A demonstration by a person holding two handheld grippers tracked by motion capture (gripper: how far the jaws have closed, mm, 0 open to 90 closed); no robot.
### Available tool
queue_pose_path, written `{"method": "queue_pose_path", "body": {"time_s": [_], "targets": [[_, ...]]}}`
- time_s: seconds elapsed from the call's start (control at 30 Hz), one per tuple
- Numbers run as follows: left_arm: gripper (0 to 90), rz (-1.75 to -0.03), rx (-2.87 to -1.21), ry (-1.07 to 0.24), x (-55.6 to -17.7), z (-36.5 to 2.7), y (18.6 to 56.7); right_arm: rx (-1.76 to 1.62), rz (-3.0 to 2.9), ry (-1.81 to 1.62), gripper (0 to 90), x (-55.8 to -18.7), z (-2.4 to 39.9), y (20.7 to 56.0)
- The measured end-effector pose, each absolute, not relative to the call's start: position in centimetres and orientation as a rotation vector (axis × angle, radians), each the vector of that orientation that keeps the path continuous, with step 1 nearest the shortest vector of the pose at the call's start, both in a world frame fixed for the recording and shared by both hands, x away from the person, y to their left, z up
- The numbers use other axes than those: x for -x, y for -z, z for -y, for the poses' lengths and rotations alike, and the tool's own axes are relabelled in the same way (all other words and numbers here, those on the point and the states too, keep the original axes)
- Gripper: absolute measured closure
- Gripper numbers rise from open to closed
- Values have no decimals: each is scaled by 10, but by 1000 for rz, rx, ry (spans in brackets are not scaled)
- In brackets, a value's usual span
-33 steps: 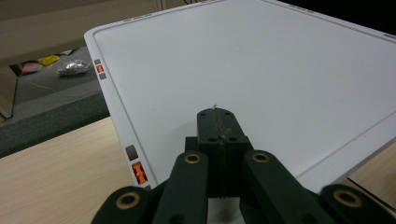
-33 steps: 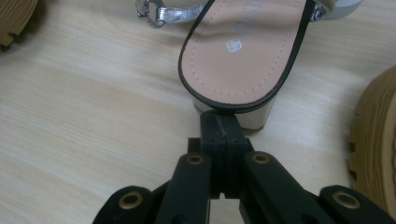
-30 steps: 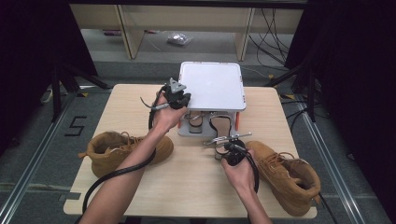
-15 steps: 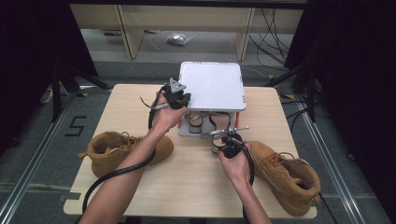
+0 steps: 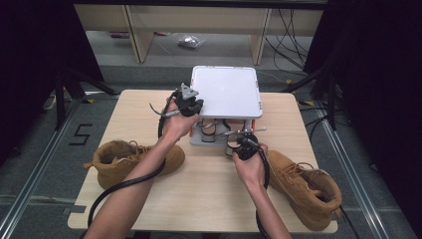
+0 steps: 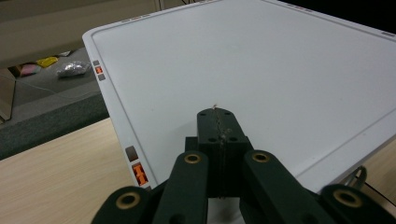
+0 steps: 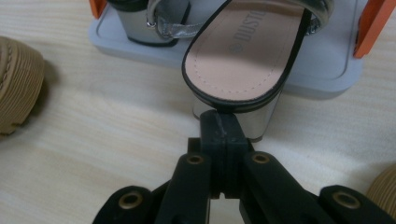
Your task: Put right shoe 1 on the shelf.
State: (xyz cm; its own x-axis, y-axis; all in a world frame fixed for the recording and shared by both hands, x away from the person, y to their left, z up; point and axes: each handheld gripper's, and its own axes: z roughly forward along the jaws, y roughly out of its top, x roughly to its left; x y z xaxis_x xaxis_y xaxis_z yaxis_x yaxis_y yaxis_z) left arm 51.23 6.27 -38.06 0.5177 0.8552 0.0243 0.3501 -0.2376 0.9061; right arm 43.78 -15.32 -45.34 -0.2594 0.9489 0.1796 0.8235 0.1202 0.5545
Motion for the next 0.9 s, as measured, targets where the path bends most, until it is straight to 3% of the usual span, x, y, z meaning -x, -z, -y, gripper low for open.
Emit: {"method": "queue_pose_path", "body": {"time_s": [0.9], "targets": [[895, -992, -1822, -678, -512, -63, 381, -1740, -2104, -864, 900, -464, 156, 455]]}}
